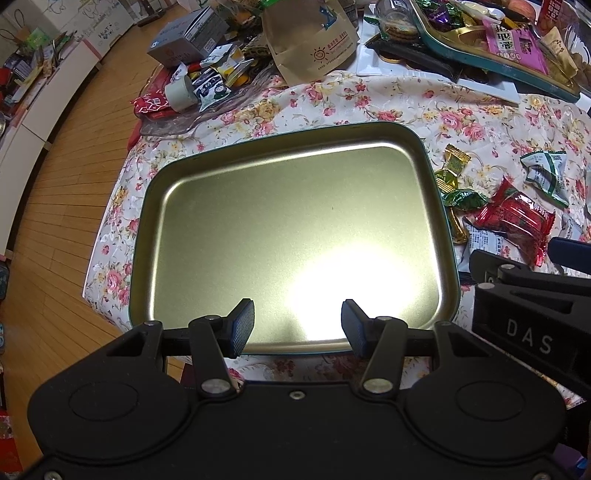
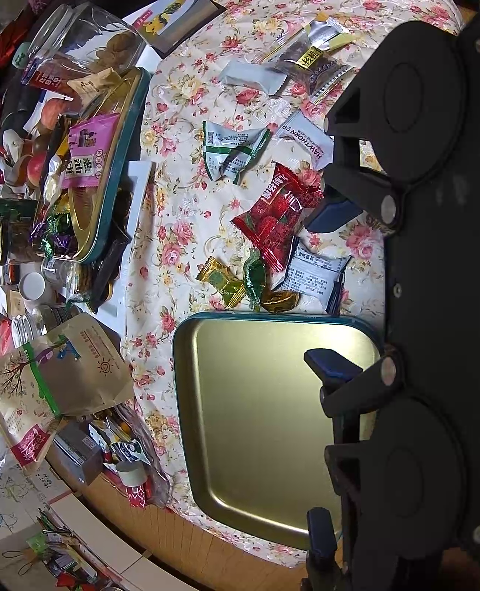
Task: Organize snacks
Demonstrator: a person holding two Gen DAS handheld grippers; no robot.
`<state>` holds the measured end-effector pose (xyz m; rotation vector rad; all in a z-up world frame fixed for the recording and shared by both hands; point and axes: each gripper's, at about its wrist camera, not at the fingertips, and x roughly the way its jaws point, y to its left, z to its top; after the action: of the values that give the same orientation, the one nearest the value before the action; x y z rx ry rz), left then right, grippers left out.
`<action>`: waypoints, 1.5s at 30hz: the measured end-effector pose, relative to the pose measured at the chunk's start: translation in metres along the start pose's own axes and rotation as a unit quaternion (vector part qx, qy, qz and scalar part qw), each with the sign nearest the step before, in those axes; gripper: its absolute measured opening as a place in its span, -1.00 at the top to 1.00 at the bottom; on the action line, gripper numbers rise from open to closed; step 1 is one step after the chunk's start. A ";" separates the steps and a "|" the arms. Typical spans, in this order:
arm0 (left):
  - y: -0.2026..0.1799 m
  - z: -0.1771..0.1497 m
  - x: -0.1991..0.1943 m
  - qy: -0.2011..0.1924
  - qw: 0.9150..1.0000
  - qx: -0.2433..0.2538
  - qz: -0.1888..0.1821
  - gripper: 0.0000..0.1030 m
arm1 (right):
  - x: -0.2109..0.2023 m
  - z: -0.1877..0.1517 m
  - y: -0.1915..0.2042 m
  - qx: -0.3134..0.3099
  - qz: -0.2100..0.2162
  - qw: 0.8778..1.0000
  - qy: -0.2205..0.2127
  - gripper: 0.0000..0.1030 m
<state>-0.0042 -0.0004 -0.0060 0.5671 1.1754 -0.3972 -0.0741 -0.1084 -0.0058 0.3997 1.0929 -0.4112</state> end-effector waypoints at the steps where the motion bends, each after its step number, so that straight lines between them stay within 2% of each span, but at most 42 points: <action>1: 0.000 0.000 0.000 0.001 1.000 0.000 -0.001 -0.14 | 0.000 0.000 0.000 0.000 0.000 1.000 0.000 -0.41; 45: 0.002 -0.002 0.003 0.007 1.000 -0.001 -0.002 -0.14 | 0.002 -0.001 0.002 -0.002 0.001 1.000 0.008 -0.41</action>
<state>-0.0036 0.0024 -0.0090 0.5668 1.1901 -0.3951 -0.0726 -0.1062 -0.0075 0.4012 1.1078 -0.4054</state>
